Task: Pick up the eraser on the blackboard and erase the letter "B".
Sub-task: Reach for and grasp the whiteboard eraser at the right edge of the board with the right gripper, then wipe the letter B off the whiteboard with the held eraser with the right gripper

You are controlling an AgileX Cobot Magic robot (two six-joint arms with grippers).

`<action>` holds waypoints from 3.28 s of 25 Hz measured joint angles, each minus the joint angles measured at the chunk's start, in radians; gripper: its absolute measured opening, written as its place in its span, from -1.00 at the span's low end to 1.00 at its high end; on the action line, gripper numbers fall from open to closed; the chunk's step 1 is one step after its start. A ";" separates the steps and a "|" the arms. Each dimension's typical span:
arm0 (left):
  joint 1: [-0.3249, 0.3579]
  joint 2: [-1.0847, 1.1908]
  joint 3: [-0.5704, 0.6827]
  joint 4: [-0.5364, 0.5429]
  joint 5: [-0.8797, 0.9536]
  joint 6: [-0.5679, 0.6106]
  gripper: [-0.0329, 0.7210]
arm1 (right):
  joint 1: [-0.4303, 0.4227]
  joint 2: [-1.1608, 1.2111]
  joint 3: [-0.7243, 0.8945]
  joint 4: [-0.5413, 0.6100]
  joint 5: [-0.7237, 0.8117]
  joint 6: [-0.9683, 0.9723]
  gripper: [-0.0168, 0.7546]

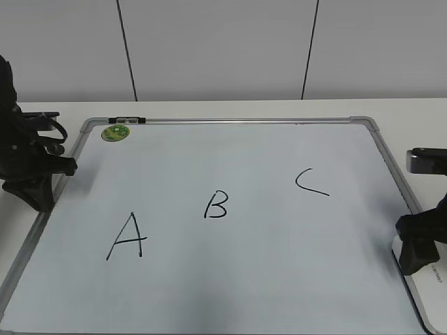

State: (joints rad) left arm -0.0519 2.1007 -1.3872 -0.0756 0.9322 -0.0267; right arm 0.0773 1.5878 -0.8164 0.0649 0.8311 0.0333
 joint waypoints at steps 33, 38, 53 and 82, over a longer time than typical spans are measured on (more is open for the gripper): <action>0.002 0.000 0.000 0.000 0.000 0.000 -0.84 | 0.000 0.107 -0.010 0.012 -0.053 0.004 0.42; 0.002 0.000 0.000 0.000 0.000 0.000 -0.84 | 0.000 0.111 -0.026 0.039 -0.002 0.004 0.41; 0.002 0.000 0.000 0.000 0.000 0.000 -0.84 | 0.087 0.199 -0.387 0.173 0.192 -0.090 0.41; 0.002 -0.002 0.000 0.000 0.002 0.000 -0.84 | 0.398 0.814 -1.236 0.029 0.401 0.019 0.41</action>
State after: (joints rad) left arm -0.0503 2.0989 -1.3872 -0.0760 0.9343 -0.0267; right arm 0.4751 2.4020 -2.0519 0.0940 1.2321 0.0525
